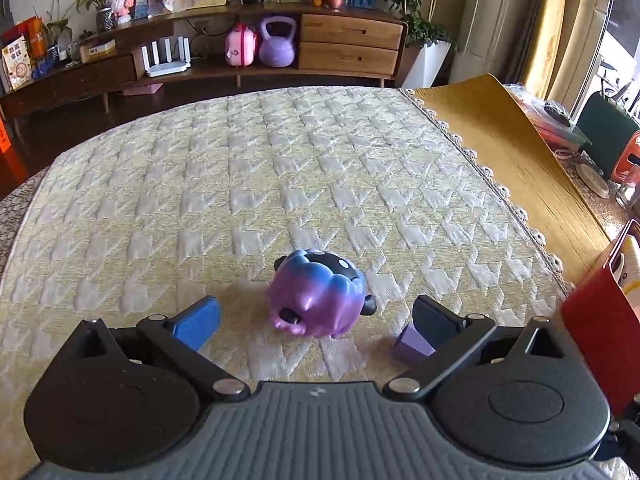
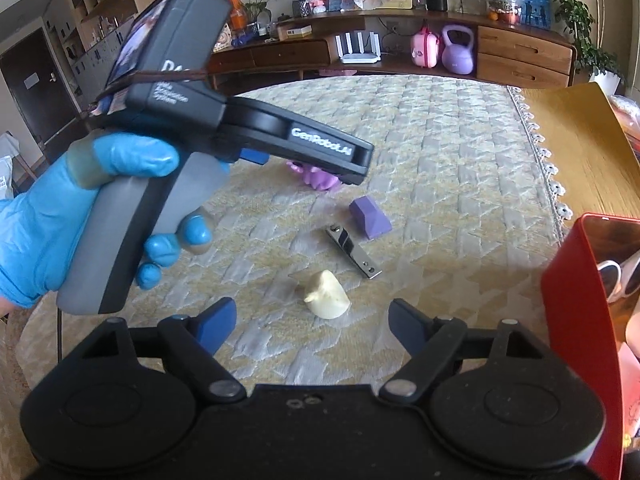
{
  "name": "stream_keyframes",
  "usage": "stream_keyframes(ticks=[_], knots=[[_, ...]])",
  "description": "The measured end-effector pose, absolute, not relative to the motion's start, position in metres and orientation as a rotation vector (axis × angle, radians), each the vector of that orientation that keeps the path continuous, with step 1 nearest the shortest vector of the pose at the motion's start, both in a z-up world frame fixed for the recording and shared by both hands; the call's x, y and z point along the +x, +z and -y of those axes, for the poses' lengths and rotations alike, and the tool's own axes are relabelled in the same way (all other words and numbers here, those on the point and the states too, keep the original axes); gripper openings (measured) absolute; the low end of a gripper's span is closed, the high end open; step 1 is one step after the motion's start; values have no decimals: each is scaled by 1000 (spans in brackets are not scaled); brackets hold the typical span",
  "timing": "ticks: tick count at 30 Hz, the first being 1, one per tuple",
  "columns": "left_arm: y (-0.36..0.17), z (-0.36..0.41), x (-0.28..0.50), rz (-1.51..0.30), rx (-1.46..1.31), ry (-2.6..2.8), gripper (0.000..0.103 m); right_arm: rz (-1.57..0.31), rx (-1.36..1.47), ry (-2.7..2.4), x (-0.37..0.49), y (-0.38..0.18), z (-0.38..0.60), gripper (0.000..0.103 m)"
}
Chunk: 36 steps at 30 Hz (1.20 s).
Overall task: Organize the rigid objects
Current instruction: 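Grasp the purple toy with left tool while right tool grasps the cream item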
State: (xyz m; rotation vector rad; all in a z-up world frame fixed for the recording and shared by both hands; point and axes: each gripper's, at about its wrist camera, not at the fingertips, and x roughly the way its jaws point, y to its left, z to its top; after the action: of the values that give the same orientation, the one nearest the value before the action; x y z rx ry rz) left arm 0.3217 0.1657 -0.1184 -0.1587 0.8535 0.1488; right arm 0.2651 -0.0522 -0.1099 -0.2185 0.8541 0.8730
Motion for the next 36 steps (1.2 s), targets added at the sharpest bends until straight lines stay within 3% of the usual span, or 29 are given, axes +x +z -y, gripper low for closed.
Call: stream_keyframes(ticks=[9,14,23,28,36], knots=[[-132,-165,334,-867,-138,170,103,-876,-230,873,274,-118,41,70],[-137,-168,335,-863,-139,187,102,-879,-244,875,274,-122,33,53],[-136,-159,332,-840,-85,137,65,-866,-283,854,270,-127,30,39],[-136,-156,333,-842,-74,139,64,-856,-290,838,272,-127,32,27],[-133,-159,328,-864,-85,159,64,-854,-248,831,271,-124,42,26]])
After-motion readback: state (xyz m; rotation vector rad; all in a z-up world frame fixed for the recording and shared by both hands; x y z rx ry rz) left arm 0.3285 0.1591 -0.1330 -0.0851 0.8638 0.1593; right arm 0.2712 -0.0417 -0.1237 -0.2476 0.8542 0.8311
